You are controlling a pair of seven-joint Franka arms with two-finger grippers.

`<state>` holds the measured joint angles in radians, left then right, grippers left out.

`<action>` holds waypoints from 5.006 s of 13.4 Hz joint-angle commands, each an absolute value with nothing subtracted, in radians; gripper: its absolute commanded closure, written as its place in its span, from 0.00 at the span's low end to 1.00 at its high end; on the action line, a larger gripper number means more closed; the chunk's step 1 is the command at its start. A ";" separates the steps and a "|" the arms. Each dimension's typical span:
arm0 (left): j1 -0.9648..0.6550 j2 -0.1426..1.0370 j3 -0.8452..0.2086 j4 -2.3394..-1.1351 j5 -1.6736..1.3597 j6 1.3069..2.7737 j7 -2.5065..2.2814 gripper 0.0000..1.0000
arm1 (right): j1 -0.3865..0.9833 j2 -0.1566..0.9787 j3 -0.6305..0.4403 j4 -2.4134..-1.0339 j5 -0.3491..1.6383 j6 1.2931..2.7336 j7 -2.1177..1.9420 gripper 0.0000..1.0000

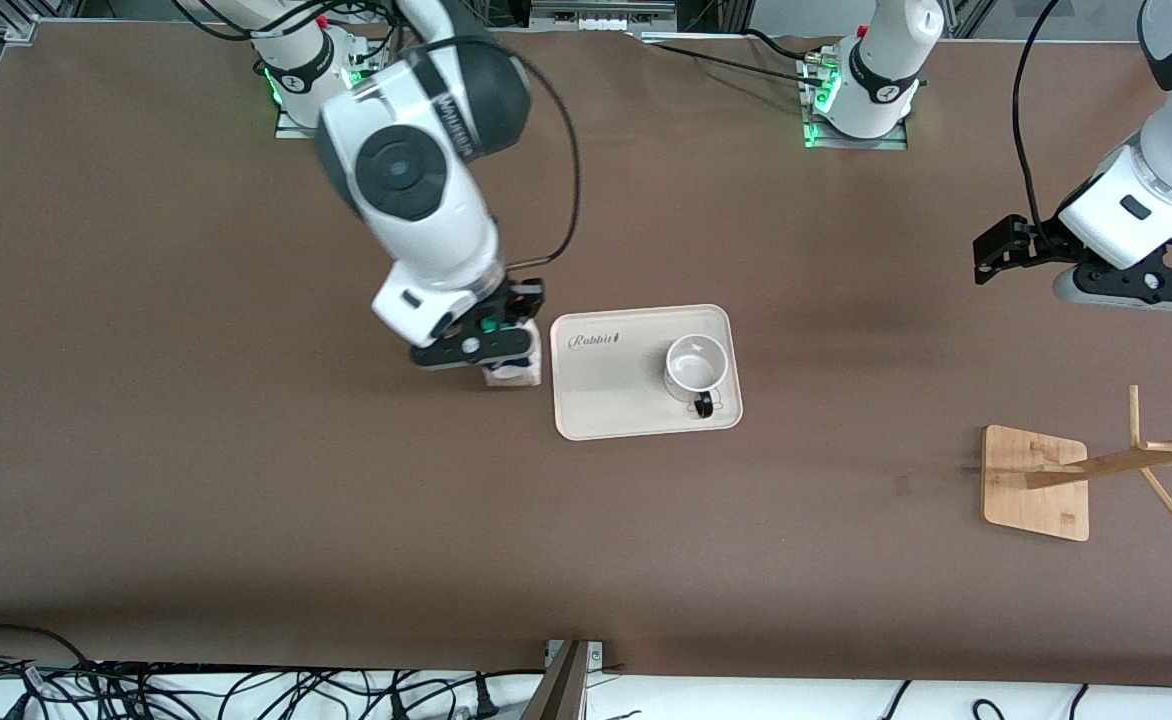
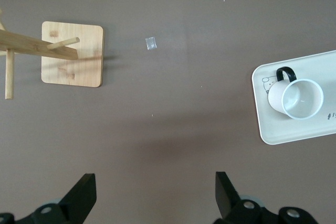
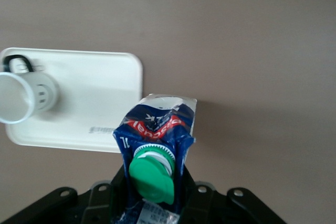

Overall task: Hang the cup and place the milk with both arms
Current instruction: 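Lift the carton with the right gripper while the left gripper reaches the mug, then set the carton down with the right gripper while the left gripper grasps the mug, then lift the mug with the left gripper and carry it to the wooden stand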

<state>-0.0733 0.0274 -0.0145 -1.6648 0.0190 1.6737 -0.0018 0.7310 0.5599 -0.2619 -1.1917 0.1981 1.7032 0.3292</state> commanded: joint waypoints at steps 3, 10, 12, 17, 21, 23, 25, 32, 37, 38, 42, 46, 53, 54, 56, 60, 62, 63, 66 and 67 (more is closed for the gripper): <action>-0.103 0.124 -0.014 -1.517 0.018 1.634 0.002 0.00 | 0.683 0.379 -0.446 -1.477 0.221 1.707 -0.024 0.61; -0.265 0.248 -0.014 -1.445 0.009 1.641 -0.389 0.00 | 0.681 0.242 -0.659 -1.871 0.252 1.920 -0.270 0.58; -0.343 0.323 -0.012 -1.450 0.020 1.774 -0.531 0.00 | 0.681 0.232 -0.667 -1.925 0.252 1.976 -0.284 0.58; -0.506 0.524 -0.012 -1.459 0.061 1.988 -0.834 0.00 | 0.683 0.235 -0.669 -2.000 0.252 2.091 -0.284 0.57; -0.609 0.618 -0.011 -1.468 0.191 2.006 -1.013 0.00 | 0.683 0.241 -0.669 -2.014 0.252 2.094 -0.284 0.55; -0.635 0.662 -0.011 -1.468 0.283 2.013 -1.095 0.00 | 0.681 0.242 -0.669 -2.013 0.252 2.091 -0.284 0.43; -0.647 0.692 -0.012 -1.495 0.308 2.106 -1.187 0.00 | 0.681 0.242 -0.669 -2.006 0.250 2.085 -0.284 0.00; -0.657 0.701 -0.014 -1.568 0.308 2.200 -1.206 0.97 | 0.660 0.261 -0.667 -1.872 0.244 1.998 -0.307 0.00; -0.653 0.664 -0.012 -1.554 0.304 2.183 -1.201 1.00 | 0.664 0.233 -0.690 -1.626 0.213 1.668 -0.227 0.00; -0.647 0.637 -0.011 -1.554 0.308 2.172 -1.201 1.00 | 0.666 0.219 -0.687 -1.599 0.187 1.619 -0.194 0.00; -0.563 0.507 0.000 -1.464 0.307 1.897 -1.047 1.00 | 0.673 0.170 -0.678 -1.583 0.155 1.578 -0.170 0.00; -0.399 0.434 0.002 -1.362 0.318 1.659 -0.789 1.00 | 0.675 0.163 -0.677 -1.585 0.129 1.578 -0.172 0.00; -0.134 0.414 -0.002 -1.324 0.350 1.673 -0.329 1.00 | 0.372 0.052 -0.357 -1.637 0.066 1.585 -0.169 0.00; -0.124 0.414 0.002 -1.324 0.353 1.693 -0.289 1.00 | 0.288 0.037 -0.277 -1.650 0.063 1.583 -0.170 0.00; -0.106 0.416 0.005 -1.324 0.354 1.726 -0.218 1.00 | 0.102 -0.003 -0.096 -1.683 0.061 1.582 -0.169 0.00; -0.065 0.423 0.003 -1.302 0.353 1.773 -0.126 1.00 | -0.048 -0.083 0.058 -1.752 0.029 1.586 -0.163 0.00; -0.051 0.423 0.003 -1.307 0.353 1.772 -0.123 1.00 | -0.038 -0.081 0.058 -1.741 0.009 1.580 -0.135 0.00; -0.031 0.423 0.003 -1.308 0.350 1.772 -0.123 1.00 | -0.022 -0.081 0.057 -1.737 -0.001 1.580 -0.120 0.00; 0.008 0.423 0.000 -1.315 0.339 1.769 -0.121 1.00 | -0.017 -0.078 0.035 -1.733 -0.005 1.582 -0.124 0.00; 0.009 0.423 0.000 -1.316 0.339 1.767 -0.121 1.00 | -0.017 -0.078 0.032 -1.733 -0.006 1.582 -0.127 0.00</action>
